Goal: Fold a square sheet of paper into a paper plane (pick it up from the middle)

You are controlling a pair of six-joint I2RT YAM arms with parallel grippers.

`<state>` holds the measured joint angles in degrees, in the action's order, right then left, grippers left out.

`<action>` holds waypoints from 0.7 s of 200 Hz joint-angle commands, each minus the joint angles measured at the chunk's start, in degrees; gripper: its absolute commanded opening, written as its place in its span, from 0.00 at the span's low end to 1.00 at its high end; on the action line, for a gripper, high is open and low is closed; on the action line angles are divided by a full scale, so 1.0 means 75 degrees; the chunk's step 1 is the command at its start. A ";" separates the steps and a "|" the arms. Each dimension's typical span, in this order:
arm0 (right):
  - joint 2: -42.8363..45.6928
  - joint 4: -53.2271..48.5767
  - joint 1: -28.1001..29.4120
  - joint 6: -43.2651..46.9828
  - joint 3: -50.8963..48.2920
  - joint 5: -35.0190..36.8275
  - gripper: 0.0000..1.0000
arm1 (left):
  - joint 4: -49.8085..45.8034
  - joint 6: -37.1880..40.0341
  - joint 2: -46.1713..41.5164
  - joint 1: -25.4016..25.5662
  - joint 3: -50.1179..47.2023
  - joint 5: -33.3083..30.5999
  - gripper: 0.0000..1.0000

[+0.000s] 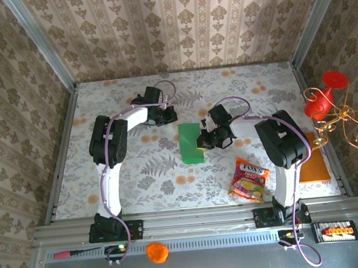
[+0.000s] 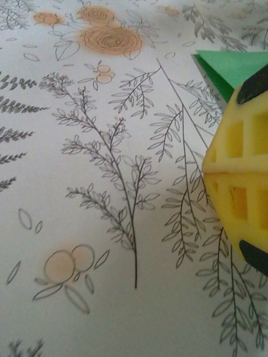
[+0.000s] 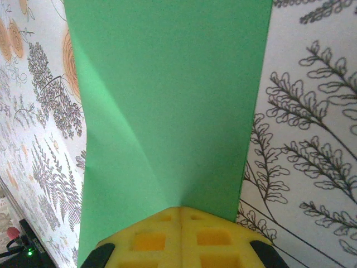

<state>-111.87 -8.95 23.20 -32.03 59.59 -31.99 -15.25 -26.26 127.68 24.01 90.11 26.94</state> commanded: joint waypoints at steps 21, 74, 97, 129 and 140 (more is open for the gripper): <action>-0.1108 -0.1901 -0.0055 0.0092 -0.0647 0.2660 0.00 | -0.0312 0.0458 -0.0963 0.0449 -0.0088 -0.0688 0.01; -0.1123 -0.1889 -0.0054 0.0064 -0.0677 0.2671 0.00 | 0.0275 -0.0612 -0.2290 0.1114 -0.2152 -0.0472 0.00; -0.1133 -0.1900 -0.0052 0.0049 -0.0663 0.2649 0.00 | 0.0661 -0.1069 -0.2499 0.1486 -0.2949 -0.0106 0.00; -0.1140 -0.1867 -0.0057 0.0073 -0.0701 0.2683 0.00 | 0.1114 -0.1476 -0.2543 0.1719 -0.3711 0.0195 0.00; -0.1149 -0.1865 -0.0052 0.0087 -0.0714 0.2683 0.00 | 0.1142 -0.1508 -0.2466 0.1716 -0.3760 0.0249 0.00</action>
<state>-111.87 -9.02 23.27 -32.05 59.68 -31.92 -9.80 -34.41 108.95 37.06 62.72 26.39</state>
